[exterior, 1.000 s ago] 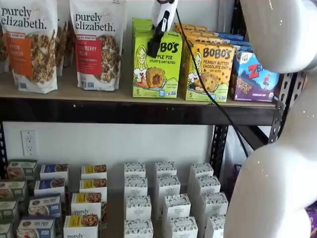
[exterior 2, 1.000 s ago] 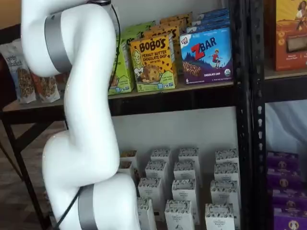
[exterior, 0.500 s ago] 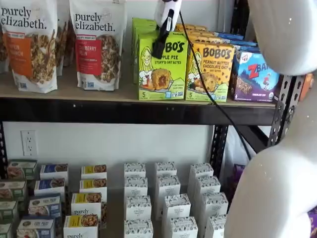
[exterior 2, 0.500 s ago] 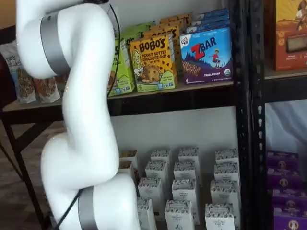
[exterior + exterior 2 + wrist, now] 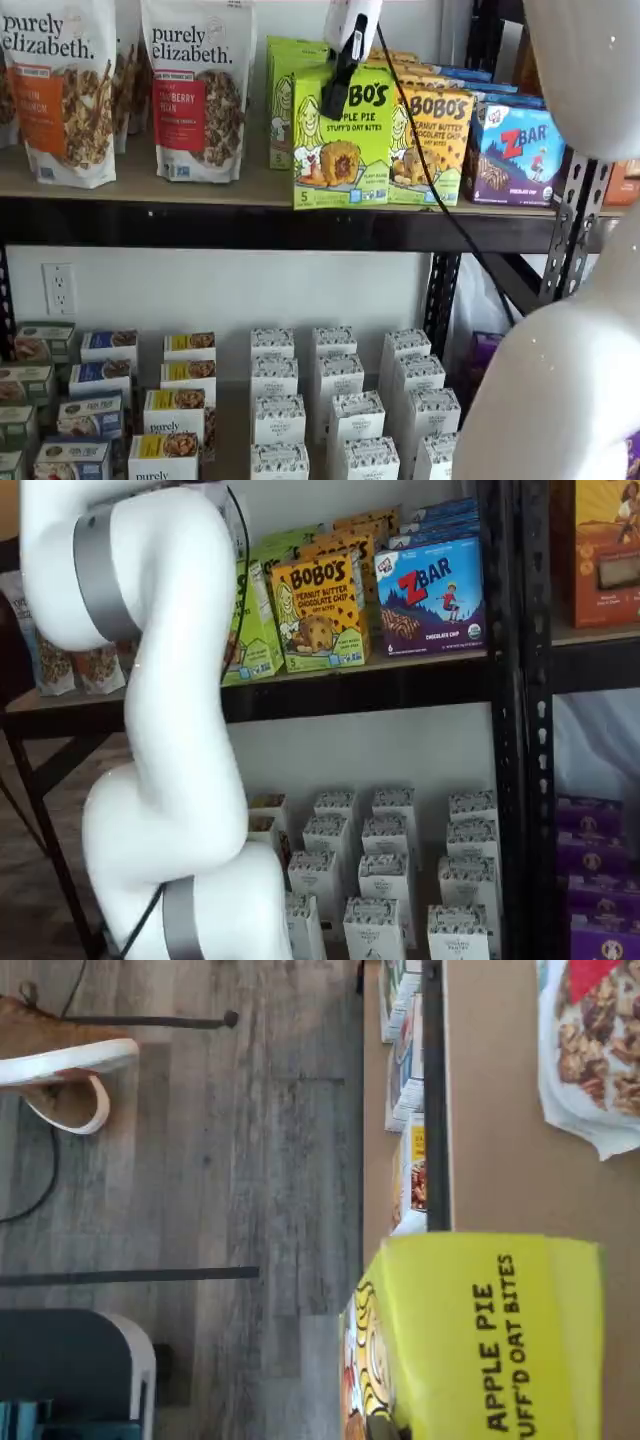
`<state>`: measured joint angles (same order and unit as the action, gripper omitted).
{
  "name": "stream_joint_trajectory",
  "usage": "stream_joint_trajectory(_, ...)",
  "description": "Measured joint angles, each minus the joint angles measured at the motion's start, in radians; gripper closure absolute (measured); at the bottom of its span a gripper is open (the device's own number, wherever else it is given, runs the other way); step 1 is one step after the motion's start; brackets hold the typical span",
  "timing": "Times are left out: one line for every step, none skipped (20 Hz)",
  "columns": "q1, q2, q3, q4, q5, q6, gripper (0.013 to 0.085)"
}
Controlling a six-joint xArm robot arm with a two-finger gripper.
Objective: Pick the green box on the top shelf, the fourth from the left
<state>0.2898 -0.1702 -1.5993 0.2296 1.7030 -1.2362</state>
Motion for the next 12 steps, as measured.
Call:
stream_joint_trajectory(-0.002,-0.009,0.005,0.003,0.007,0.000,0.0690)
stream_joint_trajectory(-0.004,-0.020,0.009,0.006,0.019,-0.001,0.0690)
stream_joint_trajectory(-0.006,-0.032,0.015,0.006,0.029,-0.001,0.0690)
stream_joint_trajectory(-0.007,-0.042,0.021,0.007,0.037,-0.001,0.0690)
stream_joint_trajectory(-0.009,-0.052,0.027,0.008,0.043,-0.002,0.0690)
stream_joint_trajectory(-0.011,-0.063,0.034,0.009,0.049,-0.003,0.0690)
stream_joint_trajectory(-0.013,-0.075,0.043,0.008,0.051,-0.004,0.0690)
stream_joint_trajectory(-0.014,-0.086,0.052,0.008,0.053,-0.005,0.0690)
stream_joint_trajectory(-0.017,-0.103,0.064,0.008,0.055,-0.007,0.0690)
stream_joint_trajectory(-0.020,-0.116,0.075,0.008,0.056,-0.009,0.0690)
stream_joint_trajectory(-0.023,-0.128,0.084,0.010,0.058,-0.011,0.0690)
stream_joint_trajectory(-0.028,-0.143,0.095,0.015,0.063,-0.014,0.0690)
